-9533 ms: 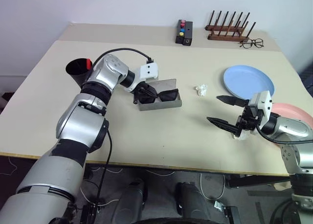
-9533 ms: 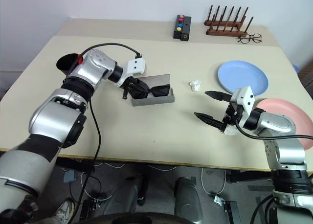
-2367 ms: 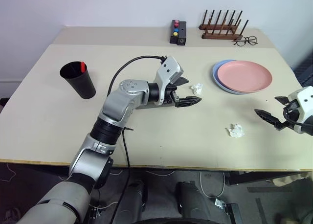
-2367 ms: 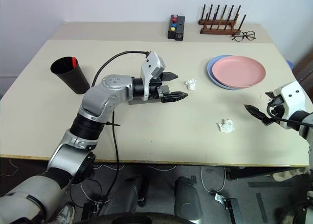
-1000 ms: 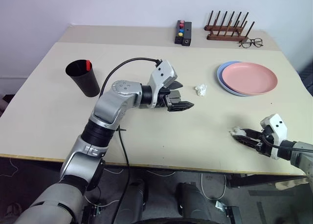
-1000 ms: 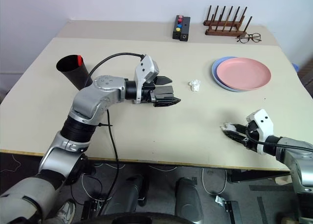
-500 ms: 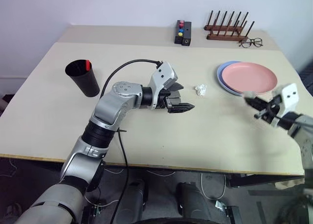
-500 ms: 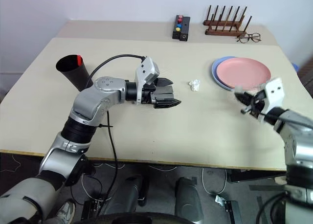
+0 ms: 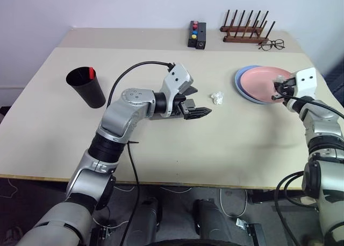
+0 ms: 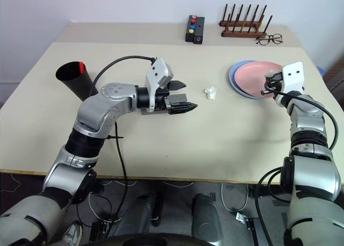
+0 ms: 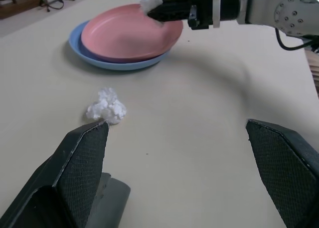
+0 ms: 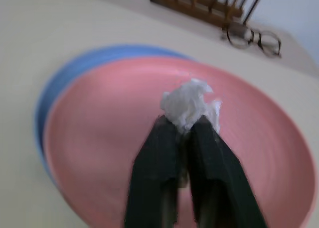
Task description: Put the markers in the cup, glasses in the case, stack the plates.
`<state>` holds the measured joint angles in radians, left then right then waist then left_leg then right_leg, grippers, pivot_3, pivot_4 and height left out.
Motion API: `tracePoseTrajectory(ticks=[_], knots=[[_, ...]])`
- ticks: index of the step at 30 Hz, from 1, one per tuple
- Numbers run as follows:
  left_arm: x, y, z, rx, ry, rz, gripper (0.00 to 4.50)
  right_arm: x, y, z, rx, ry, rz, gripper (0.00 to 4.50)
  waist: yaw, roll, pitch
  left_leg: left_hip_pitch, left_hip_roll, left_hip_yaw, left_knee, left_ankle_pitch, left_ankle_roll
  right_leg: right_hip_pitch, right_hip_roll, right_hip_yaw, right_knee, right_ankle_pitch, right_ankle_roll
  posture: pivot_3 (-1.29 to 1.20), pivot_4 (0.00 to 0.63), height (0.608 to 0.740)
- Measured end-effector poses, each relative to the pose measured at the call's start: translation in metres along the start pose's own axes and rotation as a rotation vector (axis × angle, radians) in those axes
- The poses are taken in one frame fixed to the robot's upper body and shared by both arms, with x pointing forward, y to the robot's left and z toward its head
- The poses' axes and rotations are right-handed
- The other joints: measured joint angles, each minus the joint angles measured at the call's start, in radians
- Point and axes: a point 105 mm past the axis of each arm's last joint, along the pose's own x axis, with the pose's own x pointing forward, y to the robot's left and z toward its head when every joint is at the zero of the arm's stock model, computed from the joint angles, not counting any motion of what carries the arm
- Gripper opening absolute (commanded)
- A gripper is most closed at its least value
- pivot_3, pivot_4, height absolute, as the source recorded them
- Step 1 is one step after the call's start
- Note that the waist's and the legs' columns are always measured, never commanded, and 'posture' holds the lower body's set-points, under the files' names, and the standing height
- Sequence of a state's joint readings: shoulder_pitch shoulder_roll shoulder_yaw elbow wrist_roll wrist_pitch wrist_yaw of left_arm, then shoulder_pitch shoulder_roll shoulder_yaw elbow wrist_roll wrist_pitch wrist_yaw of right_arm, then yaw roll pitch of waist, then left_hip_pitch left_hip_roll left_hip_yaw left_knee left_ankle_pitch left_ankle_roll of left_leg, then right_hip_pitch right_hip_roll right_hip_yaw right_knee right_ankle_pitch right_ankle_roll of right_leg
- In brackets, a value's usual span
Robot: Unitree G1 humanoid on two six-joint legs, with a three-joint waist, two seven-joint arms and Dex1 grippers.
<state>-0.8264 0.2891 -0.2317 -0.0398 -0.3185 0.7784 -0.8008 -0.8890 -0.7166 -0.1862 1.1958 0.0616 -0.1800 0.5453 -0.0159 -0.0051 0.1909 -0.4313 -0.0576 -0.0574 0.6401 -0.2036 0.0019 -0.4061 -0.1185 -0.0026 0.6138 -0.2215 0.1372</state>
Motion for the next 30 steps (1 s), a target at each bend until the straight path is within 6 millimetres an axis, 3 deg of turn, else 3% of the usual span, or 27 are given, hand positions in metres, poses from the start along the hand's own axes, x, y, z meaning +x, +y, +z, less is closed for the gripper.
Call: tracePoseTrajectory(ticks=[4,11,17,21,26,30], knots=[[-0.005,0.002,0.000,-0.008,0.000,0.027,4.50,0.003,0.006,-0.004,-0.010,0.018,0.019,3.50,-0.002,0.000,0.000,0.001,0.000,0.000,-0.001,0.000,0.000,0.000,0.000,0.000,0.000,0.000,0.000,0.00,0.150,0.740],[-0.006,0.001,-0.005,-0.032,0.004,0.039,4.50,0.001,-0.004,0.010,0.004,-0.067,-0.044,3.50,0.000,0.000,0.000,0.001,-0.001,0.000,-0.001,0.000,-0.001,0.000,0.000,0.000,0.000,0.000,0.000,0.00,0.150,0.740],[-0.004,-0.001,-0.005,-0.038,-0.002,0.028,4.50,-0.019,-0.052,0.028,-0.008,-0.145,-0.249,3.50,0.000,0.000,0.000,0.001,-0.001,0.000,-0.002,0.000,-0.001,0.000,0.000,0.000,0.000,0.000,0.000,0.00,0.150,0.740],[-0.002,-0.003,-0.004,-0.040,-0.008,0.017,4.50,-0.035,-0.075,0.023,-0.027,-0.141,-0.368,3.50,-0.001,0.000,0.000,0.004,-0.001,0.001,-0.004,0.001,-0.001,0.001,0.000,0.002,0.000,-0.001,-0.002,0.00,0.150,0.740],[-0.002,-0.004,-0.003,-0.034,-0.016,0.012,4.50,-0.042,-0.078,0.002,-0.024,-0.083,-0.393,3.50,-0.006,0.000,0.000,0.005,0.000,0.003,-0.006,0.001,-0.001,0.001,0.000,0.003,0.000,-0.001,-0.003,0.00,0.150,0.740],[-0.002,-0.004,-0.003,-0.034,-0.017,0.010,4.50,-0.036,-0.066,-0.007,0.003,-0.061,-0.360,3.50,-0.008,0.000,0.000,0.006,0.000,0.003,-0.007,0.001,-0.001,0.001,0.000,0.004,0.000,-0.001,-0.002,0.00,0.150,0.740]])
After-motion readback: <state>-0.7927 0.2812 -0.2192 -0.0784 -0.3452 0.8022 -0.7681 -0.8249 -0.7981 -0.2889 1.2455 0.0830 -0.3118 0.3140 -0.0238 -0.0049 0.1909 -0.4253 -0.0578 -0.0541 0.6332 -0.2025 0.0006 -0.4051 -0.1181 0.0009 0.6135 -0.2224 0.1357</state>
